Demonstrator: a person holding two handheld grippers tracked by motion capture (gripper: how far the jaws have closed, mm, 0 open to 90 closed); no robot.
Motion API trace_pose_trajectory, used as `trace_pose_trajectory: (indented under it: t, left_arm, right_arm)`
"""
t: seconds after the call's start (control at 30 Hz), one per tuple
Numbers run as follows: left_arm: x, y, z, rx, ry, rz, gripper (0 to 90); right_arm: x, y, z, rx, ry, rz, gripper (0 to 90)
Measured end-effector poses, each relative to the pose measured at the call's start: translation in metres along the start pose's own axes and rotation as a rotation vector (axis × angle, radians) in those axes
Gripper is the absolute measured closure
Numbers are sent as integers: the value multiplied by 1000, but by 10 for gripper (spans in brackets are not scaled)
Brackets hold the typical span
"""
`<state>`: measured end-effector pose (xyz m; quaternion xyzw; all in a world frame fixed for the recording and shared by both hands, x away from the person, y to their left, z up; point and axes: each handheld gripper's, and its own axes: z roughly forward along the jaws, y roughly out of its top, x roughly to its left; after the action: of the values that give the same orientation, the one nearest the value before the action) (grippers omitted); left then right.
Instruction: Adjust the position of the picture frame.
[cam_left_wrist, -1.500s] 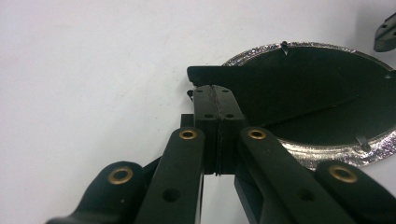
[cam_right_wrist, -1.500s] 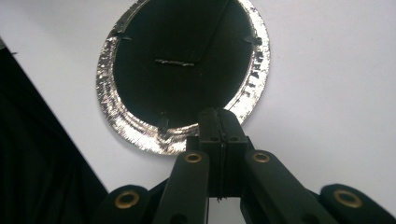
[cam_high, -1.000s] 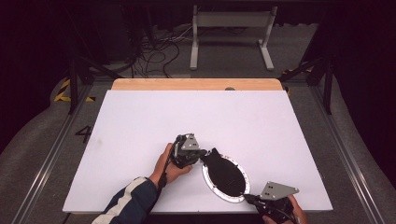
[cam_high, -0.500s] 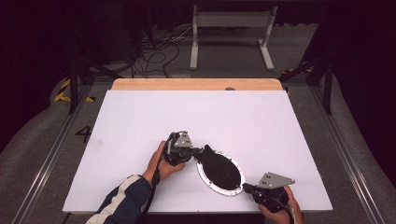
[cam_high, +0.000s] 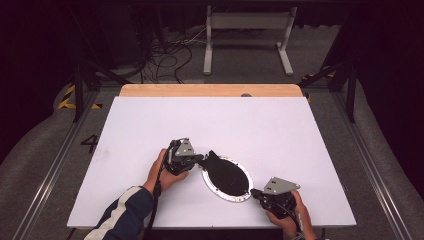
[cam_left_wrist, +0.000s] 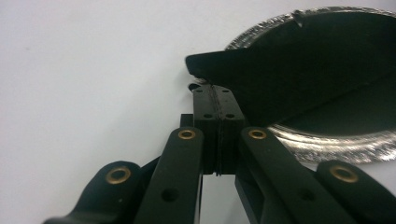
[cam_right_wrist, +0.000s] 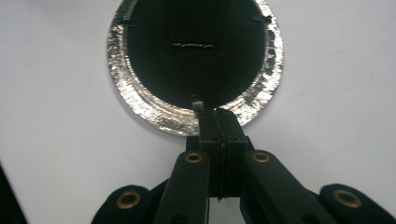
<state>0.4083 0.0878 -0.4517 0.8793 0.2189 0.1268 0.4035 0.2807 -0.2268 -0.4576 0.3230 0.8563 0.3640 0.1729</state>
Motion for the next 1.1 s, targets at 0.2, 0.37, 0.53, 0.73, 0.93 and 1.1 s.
trace_pose_trajectory:
  t: [0.2,0.37,0.53,0.73,0.93,1.1]
  left_arm:
    - [6,3,8,-6,6,-26,875]
    - [8,5,13,19,-17,-9,862]
    - [6,5,9,39,-24,17,900]
    - [7,-2,-1,64,-39,19,900]
    - [7,-9,-8,102,-40,37,900]
    - [11,-18,-19,111,-35,30,900]
  right_arm:
    - [14,0,0,8,67,-36,900]
    - [19,1,1,4,66,-55,900]
    - [20,3,3,7,47,-64,900]
    - [16,5,6,5,16,-45,900]
    - [14,10,12,11,-44,-52,900]
    - [4,21,24,13,-74,-32,900]
